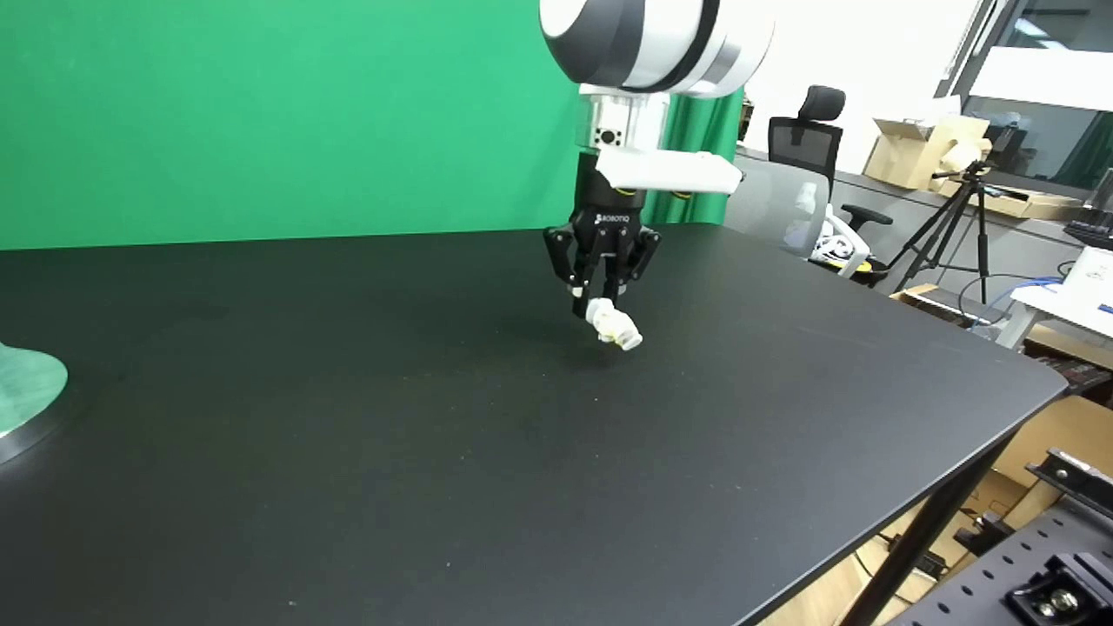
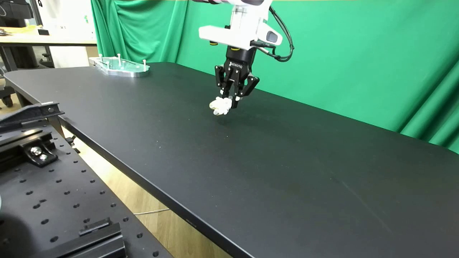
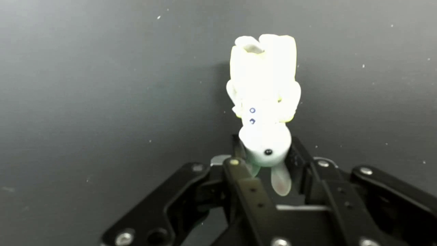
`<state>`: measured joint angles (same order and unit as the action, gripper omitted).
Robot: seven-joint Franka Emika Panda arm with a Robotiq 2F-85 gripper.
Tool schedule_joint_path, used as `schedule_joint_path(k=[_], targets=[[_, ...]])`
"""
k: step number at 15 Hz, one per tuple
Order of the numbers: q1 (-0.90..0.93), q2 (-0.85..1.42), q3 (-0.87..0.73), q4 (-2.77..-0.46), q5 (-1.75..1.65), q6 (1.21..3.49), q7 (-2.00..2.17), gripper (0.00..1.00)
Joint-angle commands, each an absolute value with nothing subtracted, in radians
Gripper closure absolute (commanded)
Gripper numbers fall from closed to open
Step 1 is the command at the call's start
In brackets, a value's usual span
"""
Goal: Move the white object forward
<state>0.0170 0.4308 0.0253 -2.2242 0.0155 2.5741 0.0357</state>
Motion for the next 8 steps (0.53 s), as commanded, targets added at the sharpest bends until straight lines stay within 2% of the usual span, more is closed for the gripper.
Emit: schedule_joint_path(k=[1, 7, 8], targets=[[0.016, 0.51, 0.016, -2.073, 0.003, 2.478, 0.009, 0.9], [0.049, 0.633, 0.009, -1.903, -0.021, 2.435, 0.015, 0.9], [0.056, 0.648, 0.007, -1.885, -0.029, 2.436, 0.019, 0.78]])
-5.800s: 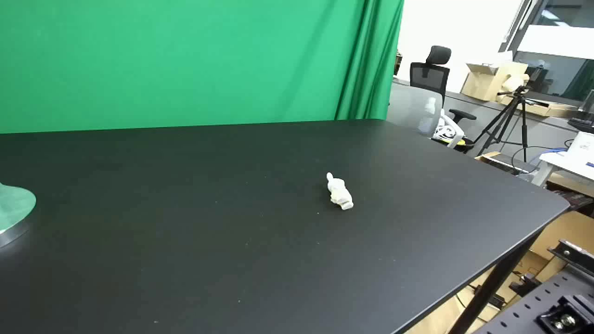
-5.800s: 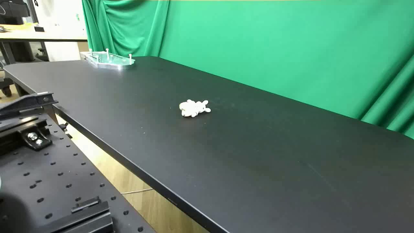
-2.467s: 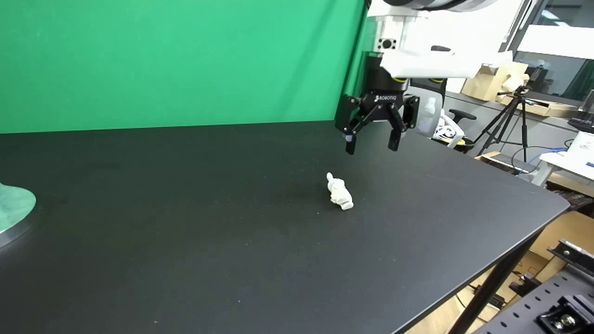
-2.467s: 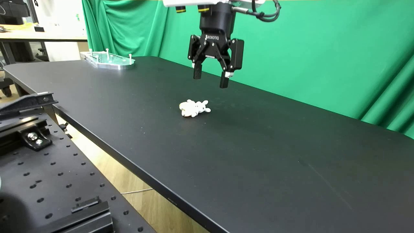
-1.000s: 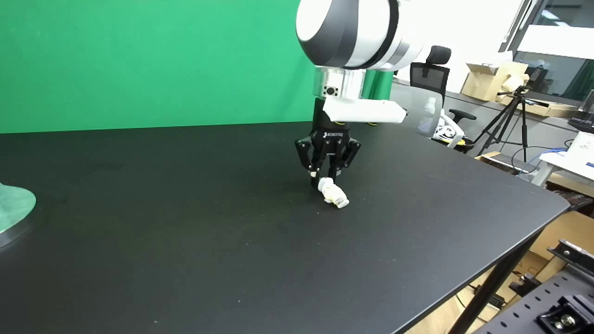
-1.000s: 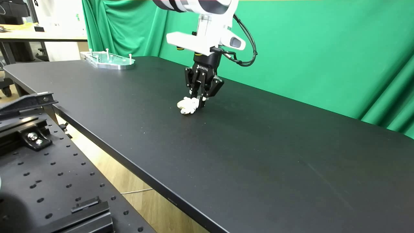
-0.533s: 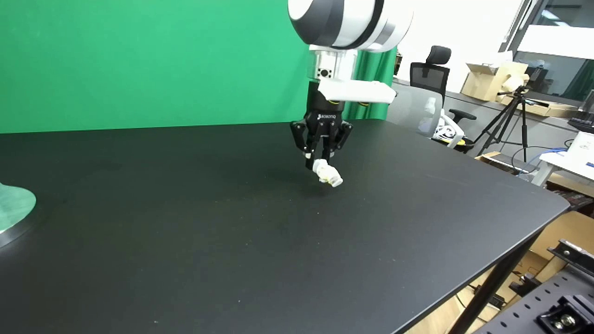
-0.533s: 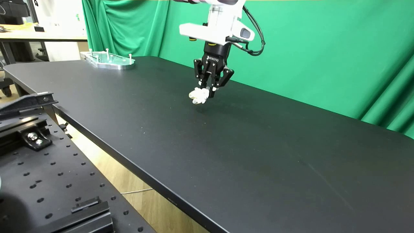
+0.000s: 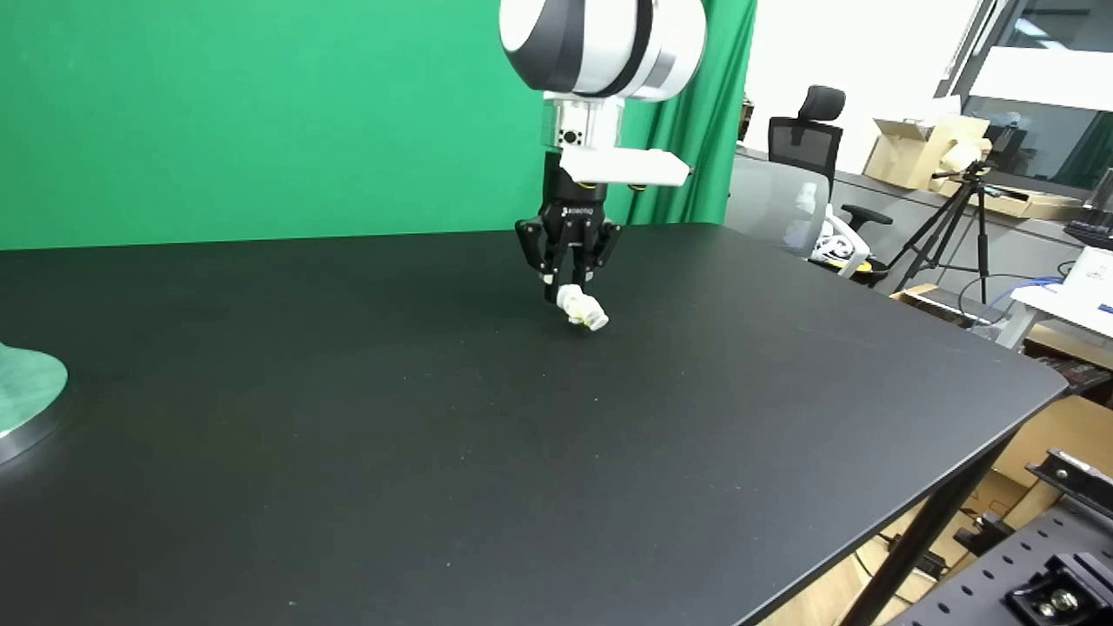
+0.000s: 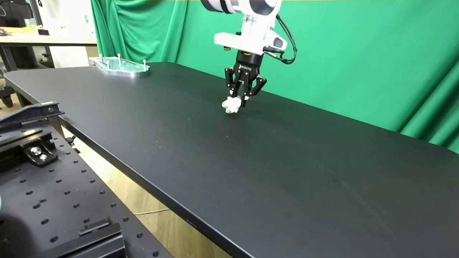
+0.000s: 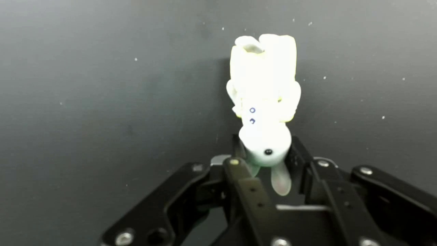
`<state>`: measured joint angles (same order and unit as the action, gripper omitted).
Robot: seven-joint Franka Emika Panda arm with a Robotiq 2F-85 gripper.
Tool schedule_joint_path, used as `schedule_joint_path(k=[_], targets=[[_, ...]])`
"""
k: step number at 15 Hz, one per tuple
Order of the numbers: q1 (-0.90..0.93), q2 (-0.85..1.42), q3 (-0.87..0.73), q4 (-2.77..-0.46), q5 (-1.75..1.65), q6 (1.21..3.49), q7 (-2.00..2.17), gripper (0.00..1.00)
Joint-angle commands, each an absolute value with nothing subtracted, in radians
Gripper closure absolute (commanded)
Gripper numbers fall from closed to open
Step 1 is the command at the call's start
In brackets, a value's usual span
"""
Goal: Move the white object forward
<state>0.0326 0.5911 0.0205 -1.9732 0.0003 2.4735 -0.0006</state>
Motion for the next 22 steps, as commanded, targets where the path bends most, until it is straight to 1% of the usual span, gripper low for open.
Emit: schedule_joint_path(k=[1, 2, 8, 13, 22], targets=[[0.062, 0.661, 0.004, -1.871, -0.034, 2.436, 0.021, 0.4], [0.071, 0.668, -0.001, -1.862, -0.042, 2.44, 0.026, 0.39], [0.109, 0.614, -0.015, -1.895, -0.096, 2.487, 0.037, 0.0], [0.131, 0.496, -0.006, -1.99, -0.124, 2.507, 0.026, 0.0], [0.177, 0.206, -0.016, -2.287, -0.256, 2.625, 0.133, 0.0]])
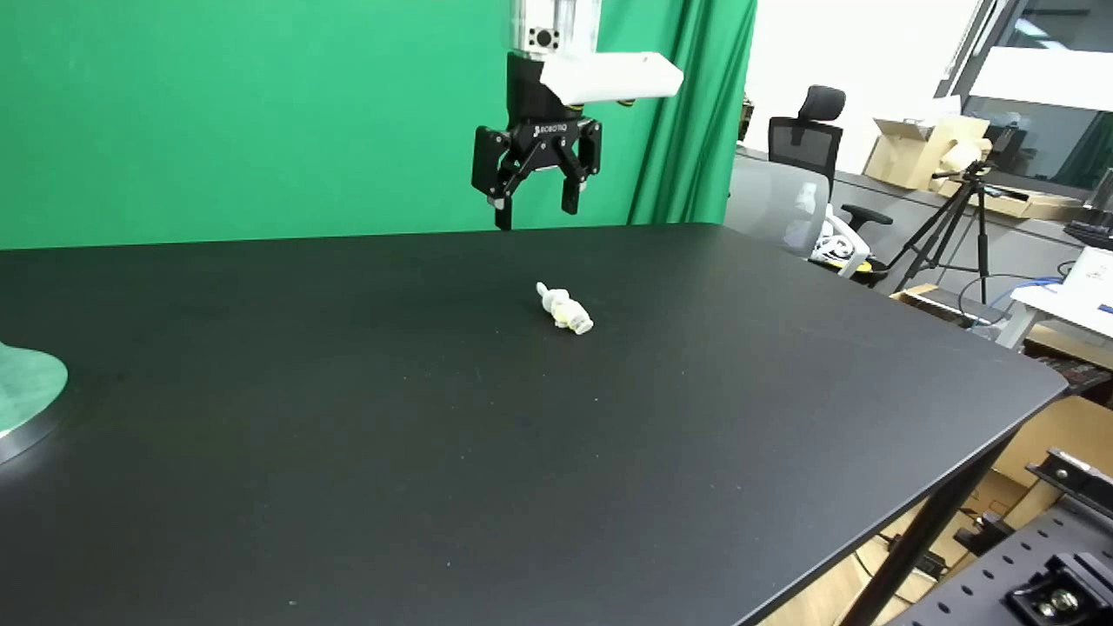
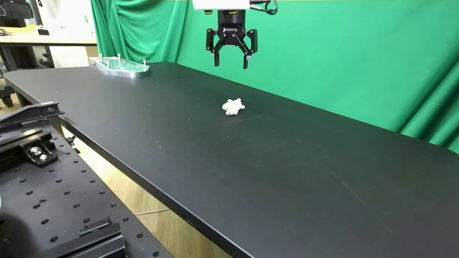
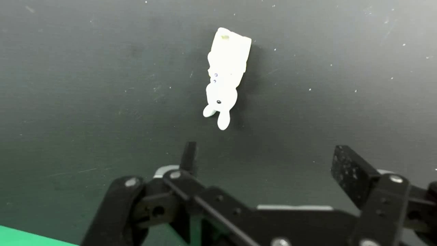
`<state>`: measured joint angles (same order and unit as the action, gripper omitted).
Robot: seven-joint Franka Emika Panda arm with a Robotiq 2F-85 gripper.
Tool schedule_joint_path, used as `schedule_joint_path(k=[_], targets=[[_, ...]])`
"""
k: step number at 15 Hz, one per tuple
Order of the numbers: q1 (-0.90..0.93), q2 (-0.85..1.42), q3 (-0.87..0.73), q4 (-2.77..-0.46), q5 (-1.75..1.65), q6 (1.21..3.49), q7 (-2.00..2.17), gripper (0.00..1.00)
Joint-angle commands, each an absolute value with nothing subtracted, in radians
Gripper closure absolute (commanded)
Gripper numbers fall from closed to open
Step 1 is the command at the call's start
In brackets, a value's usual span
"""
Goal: Move the white object forward
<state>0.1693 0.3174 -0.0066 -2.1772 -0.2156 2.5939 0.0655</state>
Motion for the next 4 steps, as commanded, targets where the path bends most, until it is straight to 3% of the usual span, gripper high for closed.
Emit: schedule_joint_path(k=[1, 4], targets=[[0.174, 0.185, -0.014, -2.305, -0.259, 2.628, 0.144, 0.0], [0.155, 0.143, -0.004, -2.342, -0.247, 2.618, 0.153, 0.0]])
